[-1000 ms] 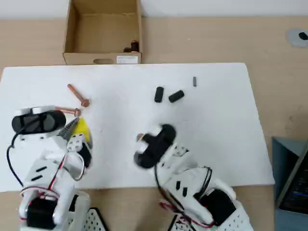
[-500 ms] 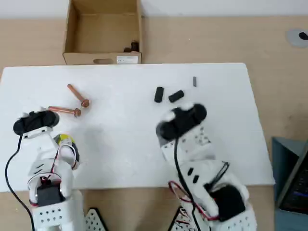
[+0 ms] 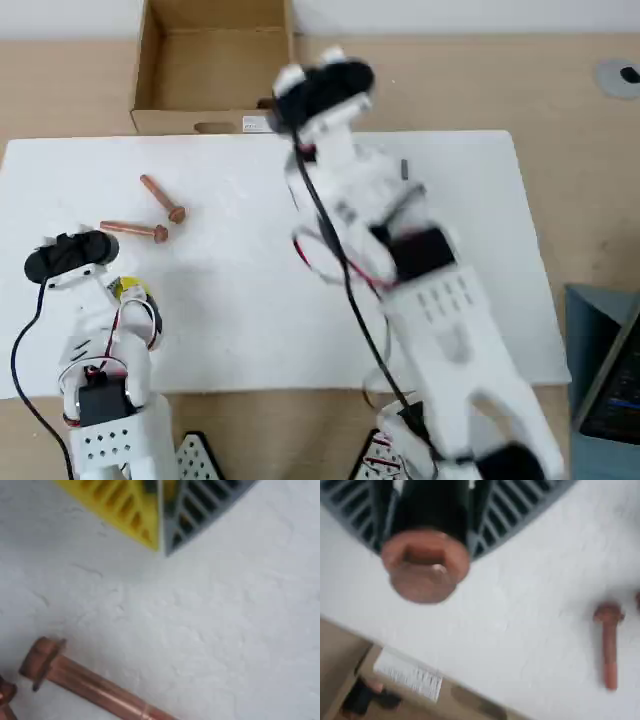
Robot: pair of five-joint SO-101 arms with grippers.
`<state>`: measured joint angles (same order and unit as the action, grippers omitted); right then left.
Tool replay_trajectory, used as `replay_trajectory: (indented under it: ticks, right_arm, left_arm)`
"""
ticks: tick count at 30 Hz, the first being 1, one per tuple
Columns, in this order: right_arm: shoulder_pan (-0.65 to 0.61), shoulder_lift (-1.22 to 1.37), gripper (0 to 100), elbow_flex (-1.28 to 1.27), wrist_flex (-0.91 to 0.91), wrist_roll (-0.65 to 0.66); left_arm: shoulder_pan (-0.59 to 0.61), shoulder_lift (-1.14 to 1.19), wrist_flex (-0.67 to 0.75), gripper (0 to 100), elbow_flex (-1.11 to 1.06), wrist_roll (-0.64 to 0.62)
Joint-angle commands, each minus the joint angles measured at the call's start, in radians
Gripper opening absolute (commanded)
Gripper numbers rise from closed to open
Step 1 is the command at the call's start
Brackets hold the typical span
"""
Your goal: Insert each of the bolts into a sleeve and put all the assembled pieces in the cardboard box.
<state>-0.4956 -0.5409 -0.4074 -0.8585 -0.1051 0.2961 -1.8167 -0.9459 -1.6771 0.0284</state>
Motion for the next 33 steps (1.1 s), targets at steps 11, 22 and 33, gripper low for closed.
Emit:
replay_trajectory:
  ticks: [11, 22, 33]
  right_arm:
    - [0.018, 0.805, 0.9, 0.806, 0.221, 0.097]
    - [0.008, 1.374, 0.9, 1.434, 0.235, 0.333]
    - [-0.048, 1.669, 1.1, 1.758, 0.212, 0.571]
  left_arm:
    - [0.003, -0.004, 0.02, 0, -0.008, 0.0]
    - [0.003, -0.004, 0.02, 0, -0.008, 0.0]
    - [0.002, -0.004, 0.02, 0, -0.008, 0.0]
